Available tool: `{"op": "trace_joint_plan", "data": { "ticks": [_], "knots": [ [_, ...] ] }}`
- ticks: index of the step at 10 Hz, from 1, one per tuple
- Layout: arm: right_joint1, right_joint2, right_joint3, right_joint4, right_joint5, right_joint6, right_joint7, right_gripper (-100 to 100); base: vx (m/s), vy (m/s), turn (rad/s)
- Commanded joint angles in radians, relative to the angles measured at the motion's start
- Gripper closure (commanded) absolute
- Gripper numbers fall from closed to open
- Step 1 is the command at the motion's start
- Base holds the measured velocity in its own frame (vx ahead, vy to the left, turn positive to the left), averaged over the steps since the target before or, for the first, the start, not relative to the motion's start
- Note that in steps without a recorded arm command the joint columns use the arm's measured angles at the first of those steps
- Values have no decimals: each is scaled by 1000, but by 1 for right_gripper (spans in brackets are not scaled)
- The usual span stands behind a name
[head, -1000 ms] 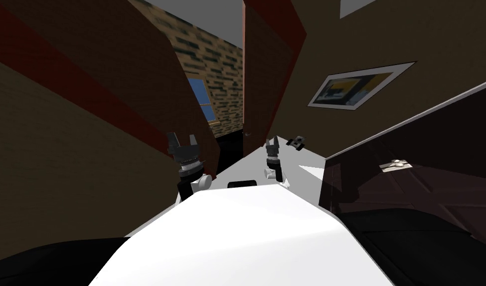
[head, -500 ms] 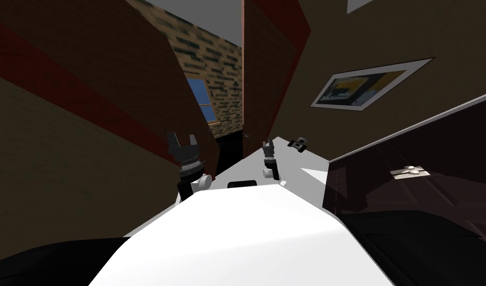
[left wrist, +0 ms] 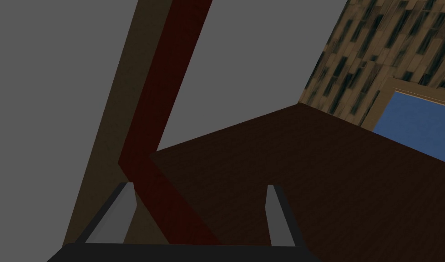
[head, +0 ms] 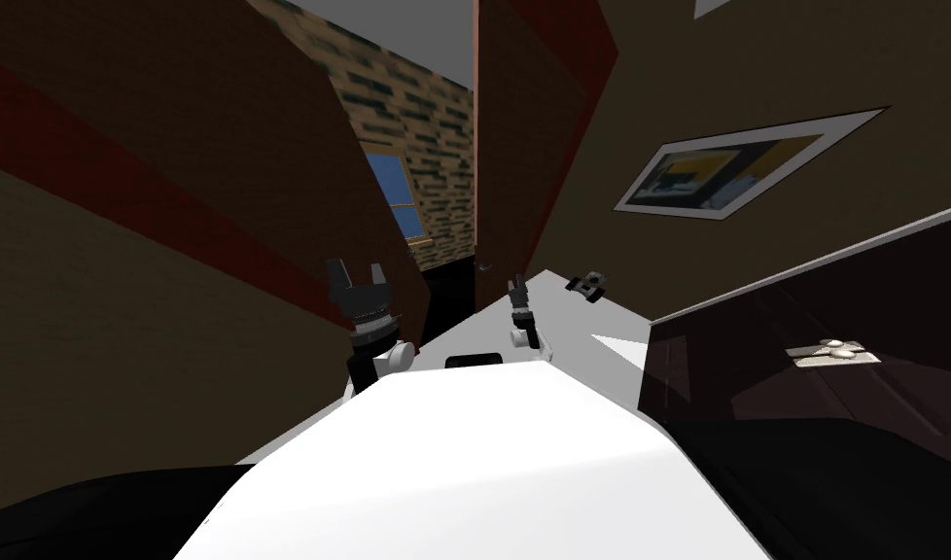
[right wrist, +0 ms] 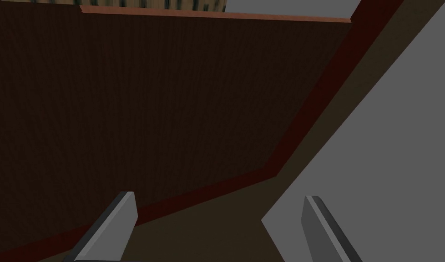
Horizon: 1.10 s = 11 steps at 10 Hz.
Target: Push the door open
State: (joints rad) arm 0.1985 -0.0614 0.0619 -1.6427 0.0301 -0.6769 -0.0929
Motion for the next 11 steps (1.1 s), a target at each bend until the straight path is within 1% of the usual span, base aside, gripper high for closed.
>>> {"op": "trace_joint_plan", "data": {
  "ticks": [1, 3, 4, 5, 6, 7, 8, 9, 11],
  "knots": [
    [-3, -3, 3, 28, 5, -8, -6, -100, 52, -41, 18],
    [-35, -8, 9, 108, 20, -22, -18, -100, 67, -56, 46],
    [-52, -10, 12, 134, 28, -29, -25, -100, 84, -76, 55],
    [-52, -10, 12, 153, 28, -29, -25, -100, 64, -55, 16],
    [-68, -12, 15, 195, 36, -36, -31, -100, 56, -43, 27],
    [-85, -14, 19, 222, 44, -43, -38, -100, 65, -66, 58],
    [-85, -14, 19, 237, 44, -43, -38, -100, 49, -46, 29],
    [-101, -15, 22, 278, 52, -50, -44, -100, 55, -44, 25],
    [-134, -18, 28, 345, 68, -64, -57, -100, 87, -78, 54]
  ]
}}
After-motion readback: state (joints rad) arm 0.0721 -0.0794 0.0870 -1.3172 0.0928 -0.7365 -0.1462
